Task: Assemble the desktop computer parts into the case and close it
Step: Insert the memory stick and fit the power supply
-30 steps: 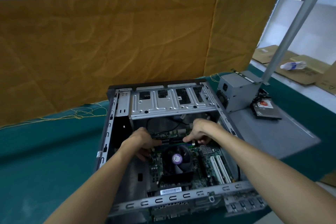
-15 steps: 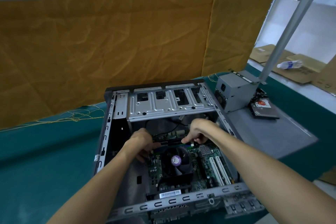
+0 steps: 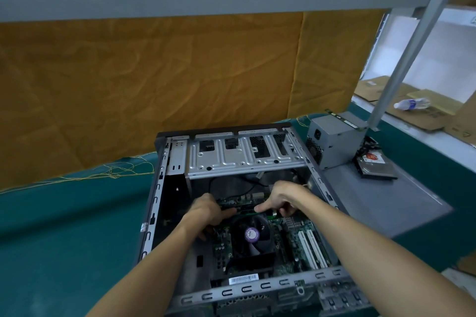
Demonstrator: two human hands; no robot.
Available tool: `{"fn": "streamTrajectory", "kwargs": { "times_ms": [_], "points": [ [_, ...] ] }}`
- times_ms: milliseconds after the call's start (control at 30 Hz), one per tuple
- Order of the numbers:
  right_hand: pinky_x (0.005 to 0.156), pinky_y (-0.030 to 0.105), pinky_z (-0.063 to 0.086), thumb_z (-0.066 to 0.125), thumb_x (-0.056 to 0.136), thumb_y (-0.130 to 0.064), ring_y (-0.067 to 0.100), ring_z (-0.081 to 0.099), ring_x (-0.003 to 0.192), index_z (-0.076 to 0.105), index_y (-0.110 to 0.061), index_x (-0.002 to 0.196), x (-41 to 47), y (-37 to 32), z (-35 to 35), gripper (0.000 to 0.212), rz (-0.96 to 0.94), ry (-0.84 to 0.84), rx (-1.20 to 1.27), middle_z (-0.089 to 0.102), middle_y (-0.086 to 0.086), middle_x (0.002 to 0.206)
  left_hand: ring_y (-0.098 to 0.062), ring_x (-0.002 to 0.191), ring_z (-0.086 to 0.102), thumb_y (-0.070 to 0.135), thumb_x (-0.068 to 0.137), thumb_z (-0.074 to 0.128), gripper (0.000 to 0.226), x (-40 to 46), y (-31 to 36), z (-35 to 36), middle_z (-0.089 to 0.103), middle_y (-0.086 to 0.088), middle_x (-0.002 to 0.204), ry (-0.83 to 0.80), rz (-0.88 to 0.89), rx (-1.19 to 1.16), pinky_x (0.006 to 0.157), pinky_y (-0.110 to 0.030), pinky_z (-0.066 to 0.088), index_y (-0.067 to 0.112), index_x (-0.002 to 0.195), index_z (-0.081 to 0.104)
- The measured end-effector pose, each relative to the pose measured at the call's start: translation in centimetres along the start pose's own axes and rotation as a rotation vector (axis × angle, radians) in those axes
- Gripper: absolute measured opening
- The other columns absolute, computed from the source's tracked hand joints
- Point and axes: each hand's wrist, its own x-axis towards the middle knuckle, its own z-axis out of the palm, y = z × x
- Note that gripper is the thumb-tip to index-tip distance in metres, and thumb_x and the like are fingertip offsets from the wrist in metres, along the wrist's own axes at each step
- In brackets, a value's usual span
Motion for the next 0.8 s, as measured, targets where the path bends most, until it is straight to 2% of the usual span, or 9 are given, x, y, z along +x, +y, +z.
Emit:
{"fn": "streamTrajectory", "kwargs": {
  "times_ms": [67, 167, 233, 300, 367, 467, 533, 633, 800],
  "points": [
    [0.049, 0.017, 0.04, 0.076, 0.083, -0.059, 0.006, 0.038, 0.044, 0.046, -0.012, 0.092, 0.0, 0.0, -0.2, 0.056, 0.056, -0.028, -0.019, 0.044, -0.004, 0.066, -0.031, 0.107, 0.069, 0.065, 0.085, 0.069, 0.081, 0.3, 0.2, 0.2, 0.064, -0.016, 0.128, 0.036, 0.017, 0.111, 0.083, -0.038, 0.06, 0.002, 0.132, 0.05],
    [0.038, 0.015, 0.036, 0.079, 0.083, -0.053, 0.005, 0.035, 0.035, 0.047, -0.006, 0.107, 0.3, 0.0, -0.6, 0.061, 0.084, -0.065, 0.028, 0.051, -0.001, 0.066, -0.028, 0.109, 0.068, 0.067, 0.087, 0.064, 0.08, 0.7, 0.2, 0.4, 0.062, -0.014, 0.13, 0.056, 0.027, 0.182, 0.078, -0.035, 0.058, 0.003, 0.132, 0.048],
    [0.046, 0.017, 0.034, 0.076, 0.084, -0.057, 0.006, 0.034, 0.043, 0.05, -0.01, 0.111, 0.3, -0.2, -0.7, 0.06, 0.084, -0.078, -0.014, 0.043, -0.006, 0.051, -0.028, 0.109, 0.068, 0.068, 0.088, 0.063, 0.08, 1.0, 0.3, 0.6, 0.062, -0.014, 0.13, 0.058, 0.034, 0.215, 0.082, -0.035, 0.057, 0.003, 0.132, 0.048],
    [0.058, 0.02, 0.032, 0.073, 0.085, -0.061, 0.007, 0.032, 0.053, 0.052, -0.012, 0.119, 0.4, -0.3, -0.4, 0.063, 0.076, -0.071, -0.039, 0.038, -0.006, 0.057, -0.028, 0.108, 0.069, 0.068, 0.087, 0.063, 0.081, 1.2, 0.3, 0.4, 0.064, -0.013, 0.128, 0.049, 0.029, 0.237, 0.083, -0.034, 0.057, 0.002, 0.132, 0.049],
    [0.06, 0.021, 0.031, 0.073, 0.085, -0.061, 0.007, 0.032, 0.055, 0.049, -0.011, 0.123, 0.6, -0.2, -0.3, 0.068, 0.068, -0.067, -0.022, 0.037, -0.006, 0.062, -0.028, 0.106, 0.07, 0.067, 0.085, 0.066, 0.082, 1.5, 0.4, 0.3, 0.066, -0.013, 0.125, 0.032, 0.014, 0.218, 0.079, -0.034, 0.056, 0.001, 0.131, 0.05],
    [0.05, 0.017, 0.032, 0.075, 0.084, -0.058, 0.005, 0.032, 0.051, 0.047, -0.01, 0.112, 0.8, 0.0, -0.5, 0.062, 0.081, -0.068, -0.009, 0.036, -0.007, 0.06, -0.027, 0.112, 0.068, 0.067, 0.084, 0.069, 0.082, 1.7, 0.4, 0.1, 0.066, -0.012, 0.126, 0.053, 0.023, 0.224, 0.084, -0.031, 0.053, 0.002, 0.131, 0.051],
    [0.056, 0.018, 0.036, 0.075, 0.084, -0.058, 0.006, 0.035, 0.053, 0.048, -0.01, 0.102, 0.6, -0.1, -0.3, 0.058, 0.067, -0.053, -0.011, 0.039, -0.005, 0.065, -0.025, 0.114, 0.066, 0.066, 0.084, 0.068, 0.08, 1.6, 0.3, 0.0, 0.065, -0.012, 0.126, 0.073, 0.028, 0.228, 0.089, -0.032, 0.052, 0.004, 0.131, 0.05],
    [0.067, 0.026, 0.041, 0.076, 0.082, -0.061, 0.013, 0.043, 0.057, 0.051, -0.01, 0.094, 0.5, -0.2, 0.0, 0.058, 0.001, 0.003, -0.056, 0.047, 0.0, 0.074, -0.023, 0.097, 0.066, 0.069, 0.085, 0.066, 0.074, 1.3, -0.1, 0.0, 0.067, -0.008, 0.109, 0.08, 0.08, 0.231, 0.076, -0.031, 0.051, 0.006, 0.123, 0.056],
    [0.042, 0.02, 0.037, 0.061, 0.085, -0.075, 0.01, 0.04, 0.042, 0.051, -0.008, 0.119, -0.7, -0.5, 0.0, 0.075, -0.017, -0.024, -0.025, 0.049, 0.002, 0.079, -0.021, 0.065, 0.068, 0.079, 0.085, 0.054, 0.074, 0.9, -0.5, -0.2, 0.072, -0.008, 0.087, 0.029, 0.069, 0.064, 0.05, -0.031, 0.057, 0.006, 0.091, 0.066]
  ]
}}
